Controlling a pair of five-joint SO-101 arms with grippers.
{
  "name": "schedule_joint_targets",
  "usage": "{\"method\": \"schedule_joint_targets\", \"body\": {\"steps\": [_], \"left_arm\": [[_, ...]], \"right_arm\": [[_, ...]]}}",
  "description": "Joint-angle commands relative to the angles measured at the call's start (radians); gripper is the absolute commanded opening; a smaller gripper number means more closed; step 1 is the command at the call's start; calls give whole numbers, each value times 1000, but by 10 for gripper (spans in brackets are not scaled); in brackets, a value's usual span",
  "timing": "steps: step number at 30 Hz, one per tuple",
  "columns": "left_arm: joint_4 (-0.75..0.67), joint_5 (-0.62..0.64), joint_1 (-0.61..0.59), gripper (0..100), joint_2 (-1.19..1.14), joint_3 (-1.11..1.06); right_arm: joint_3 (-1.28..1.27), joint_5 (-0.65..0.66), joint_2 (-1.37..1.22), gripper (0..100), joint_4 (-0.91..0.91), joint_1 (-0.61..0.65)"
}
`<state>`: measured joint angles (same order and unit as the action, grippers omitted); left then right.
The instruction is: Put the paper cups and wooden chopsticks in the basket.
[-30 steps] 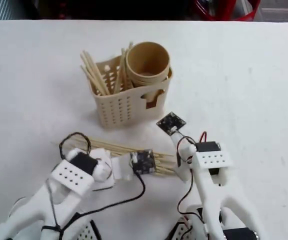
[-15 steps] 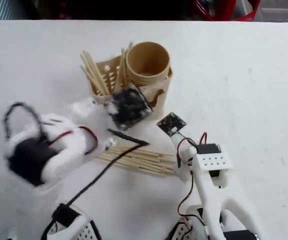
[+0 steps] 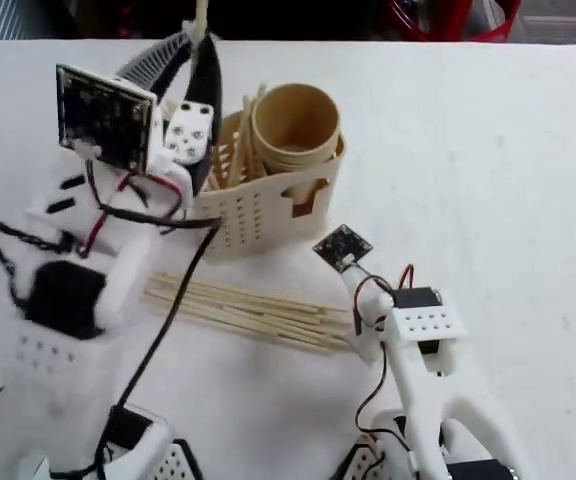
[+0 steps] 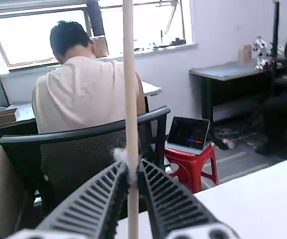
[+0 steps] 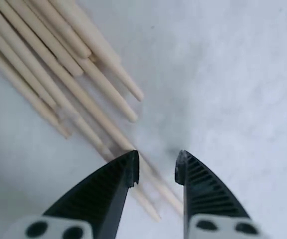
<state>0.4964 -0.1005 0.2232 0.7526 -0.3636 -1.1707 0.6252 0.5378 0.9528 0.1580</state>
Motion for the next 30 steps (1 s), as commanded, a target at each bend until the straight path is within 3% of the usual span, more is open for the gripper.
{"method": "schedule_joint_targets", "body": {"steps": [1,7,12,17,21,26,30], "left_arm": [[-249,66,-24,23,10,-178],[-384,127,-44,24,10,-374],[-385,180,-105,26,10,-446],[-347,186,-111,128,13,-456],[-319,213,-114,111,19,-436],[-178,221,-157,105,19,-288],[41,316,-306,105,19,-95]], "right_arm": [[-2,2,-5,138,-18,-10],[-2,2,-5,138,-18,-8],[-2,2,-5,138,-18,-4],[-2,2,-5,138,-18,-4],[-2,2,-5,138,-18,-7],[-2,2,-5,138,-18,-4],[-2,3,-4,138,-18,-4]]}}
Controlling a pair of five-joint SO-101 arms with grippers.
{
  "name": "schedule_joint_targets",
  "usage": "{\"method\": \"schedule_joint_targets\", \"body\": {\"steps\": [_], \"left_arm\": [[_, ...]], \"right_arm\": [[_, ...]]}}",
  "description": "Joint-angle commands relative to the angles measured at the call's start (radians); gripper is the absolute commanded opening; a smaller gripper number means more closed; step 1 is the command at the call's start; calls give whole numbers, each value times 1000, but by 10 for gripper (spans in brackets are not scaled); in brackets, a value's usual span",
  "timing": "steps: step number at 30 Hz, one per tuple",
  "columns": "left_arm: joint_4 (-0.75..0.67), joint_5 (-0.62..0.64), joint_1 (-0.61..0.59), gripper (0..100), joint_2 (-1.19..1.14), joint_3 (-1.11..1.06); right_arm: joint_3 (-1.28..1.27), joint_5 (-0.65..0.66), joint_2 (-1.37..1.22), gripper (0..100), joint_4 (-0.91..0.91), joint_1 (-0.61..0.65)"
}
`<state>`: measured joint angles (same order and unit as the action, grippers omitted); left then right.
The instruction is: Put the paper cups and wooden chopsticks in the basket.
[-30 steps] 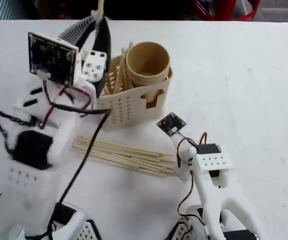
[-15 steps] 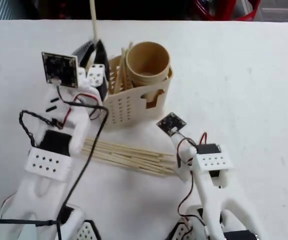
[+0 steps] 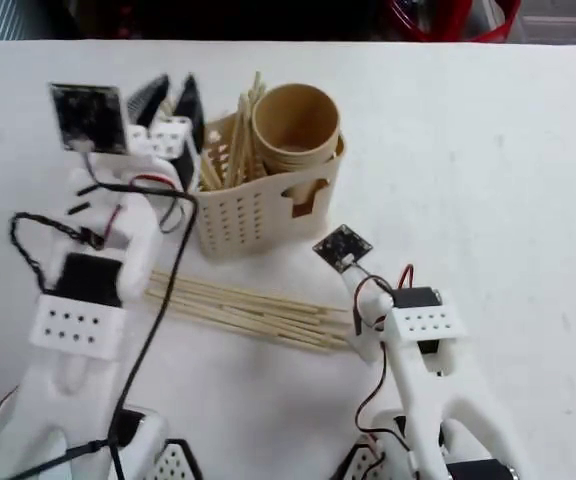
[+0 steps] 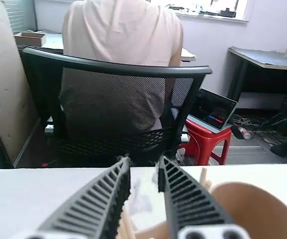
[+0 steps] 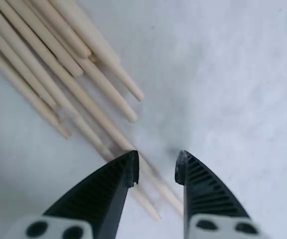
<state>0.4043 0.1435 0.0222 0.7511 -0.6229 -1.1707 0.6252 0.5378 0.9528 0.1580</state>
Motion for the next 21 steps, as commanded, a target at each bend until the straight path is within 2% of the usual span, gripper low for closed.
{"method": "schedule_joint_targets", "body": {"steps": [1,5,8,12,16,21], "left_arm": [[190,106,-151,105,15,209],[362,170,-292,108,-5,273],[417,170,-367,108,-91,264],[512,169,-397,109,-317,267],[572,140,-400,109,-570,313],[611,54,-418,109,-814,382]], "right_arm": [[0,5,-4,138,-18,-4],[29,11,-4,138,-16,-2],[84,11,-4,137,-10,-2],[222,2,-13,139,93,31],[430,-44,-13,141,274,140],[601,-52,-15,141,384,360]]}}
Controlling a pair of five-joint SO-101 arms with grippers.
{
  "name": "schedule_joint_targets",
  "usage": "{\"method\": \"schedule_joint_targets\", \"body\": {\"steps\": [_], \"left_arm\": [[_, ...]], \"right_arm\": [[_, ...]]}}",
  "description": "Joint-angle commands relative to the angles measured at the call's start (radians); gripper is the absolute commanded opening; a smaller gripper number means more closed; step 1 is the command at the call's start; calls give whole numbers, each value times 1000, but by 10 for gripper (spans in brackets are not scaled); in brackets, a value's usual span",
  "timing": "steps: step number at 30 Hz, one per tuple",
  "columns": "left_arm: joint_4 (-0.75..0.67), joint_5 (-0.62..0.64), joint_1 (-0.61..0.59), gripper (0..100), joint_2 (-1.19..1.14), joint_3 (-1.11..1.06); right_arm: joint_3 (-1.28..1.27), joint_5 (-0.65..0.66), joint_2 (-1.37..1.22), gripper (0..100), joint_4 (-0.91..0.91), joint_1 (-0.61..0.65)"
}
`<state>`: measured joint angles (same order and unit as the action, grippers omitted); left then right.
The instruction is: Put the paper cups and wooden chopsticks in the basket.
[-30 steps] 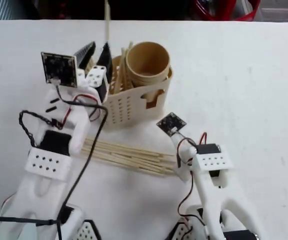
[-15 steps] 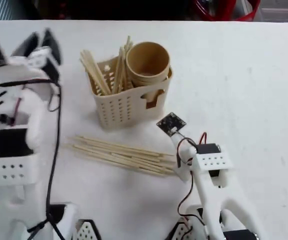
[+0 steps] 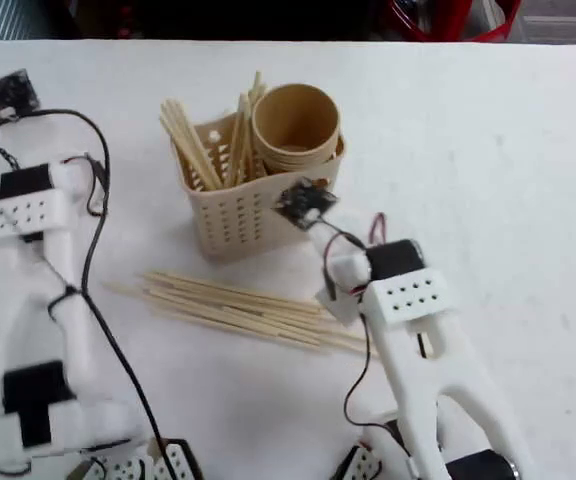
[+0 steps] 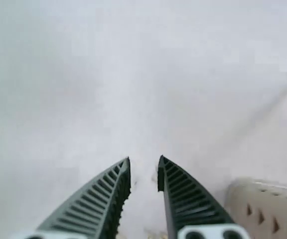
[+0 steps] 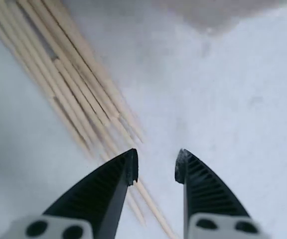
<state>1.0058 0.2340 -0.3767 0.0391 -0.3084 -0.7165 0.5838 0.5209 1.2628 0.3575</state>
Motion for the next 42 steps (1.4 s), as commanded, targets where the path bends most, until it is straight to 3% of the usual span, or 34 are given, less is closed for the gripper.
{"method": "schedule_joint_targets", "body": {"steps": [1,6,9,14,22,36,42], "left_arm": [[9,-35,-31,109,-139,75],[-28,18,-68,109,-266,130],[-25,32,-101,109,-302,166],[-26,34,-107,109,-315,172],[-28,34,-107,109,-314,176],[-21,34,-107,109,-312,176],[-21,34,-107,109,-312,176]], "right_arm": [[157,-9,2,142,79,211],[103,49,-51,163,1,429],[74,63,-159,200,-94,489],[75,123,-337,183,-225,472],[178,213,-469,180,-275,355],[239,222,-656,179,-341,285],[236,222,-667,19,-358,283]]}}
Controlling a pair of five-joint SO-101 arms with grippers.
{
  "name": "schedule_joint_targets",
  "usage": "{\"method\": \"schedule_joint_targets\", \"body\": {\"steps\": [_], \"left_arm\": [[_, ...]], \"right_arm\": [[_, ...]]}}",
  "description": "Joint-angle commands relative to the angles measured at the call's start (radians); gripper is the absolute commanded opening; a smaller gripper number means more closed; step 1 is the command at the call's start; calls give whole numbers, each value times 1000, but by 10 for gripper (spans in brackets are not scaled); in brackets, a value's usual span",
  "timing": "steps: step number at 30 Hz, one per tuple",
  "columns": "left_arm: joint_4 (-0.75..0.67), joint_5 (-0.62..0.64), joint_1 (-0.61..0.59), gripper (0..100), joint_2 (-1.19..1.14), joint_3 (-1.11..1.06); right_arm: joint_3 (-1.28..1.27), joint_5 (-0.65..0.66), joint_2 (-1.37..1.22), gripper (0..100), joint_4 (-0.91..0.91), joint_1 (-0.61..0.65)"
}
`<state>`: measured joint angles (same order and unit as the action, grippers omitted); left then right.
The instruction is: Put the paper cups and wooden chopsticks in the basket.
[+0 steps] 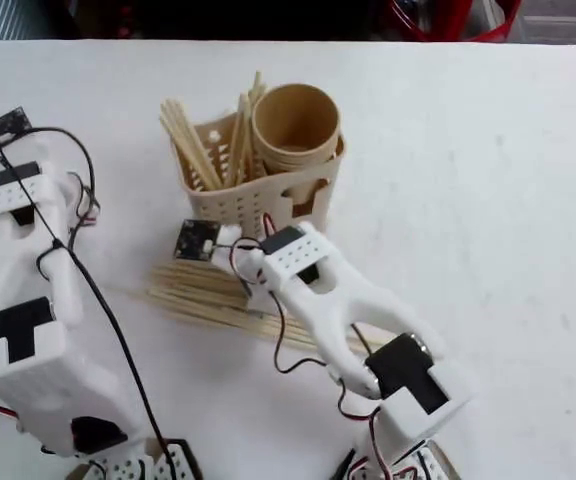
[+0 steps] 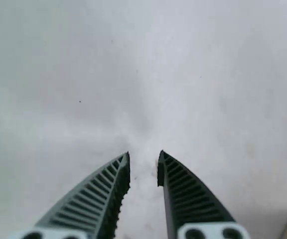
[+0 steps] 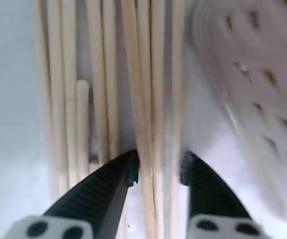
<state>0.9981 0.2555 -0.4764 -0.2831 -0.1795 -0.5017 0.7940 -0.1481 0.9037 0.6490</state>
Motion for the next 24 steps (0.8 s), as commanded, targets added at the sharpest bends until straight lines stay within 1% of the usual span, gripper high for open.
{"method": "schedule_joint_targets", "body": {"steps": [1,4,8,11,18,21,24], "left_arm": [[-14,12,-7,109,10,48],[-14,12,-7,109,10,48],[-14,12,-7,109,10,48],[-17,12,-7,109,10,48],[-17,12,-7,109,10,48],[-17,12,-7,109,10,48],[-15,12,-7,109,10,48]], "right_arm": [[21,12,4,15,2,-8],[21,8,12,17,10,-8],[17,2,122,17,99,-5],[-28,-34,271,17,130,-4],[-173,-120,694,17,131,5],[-173,-176,837,17,133,15],[-103,-216,938,16,131,62]]}}
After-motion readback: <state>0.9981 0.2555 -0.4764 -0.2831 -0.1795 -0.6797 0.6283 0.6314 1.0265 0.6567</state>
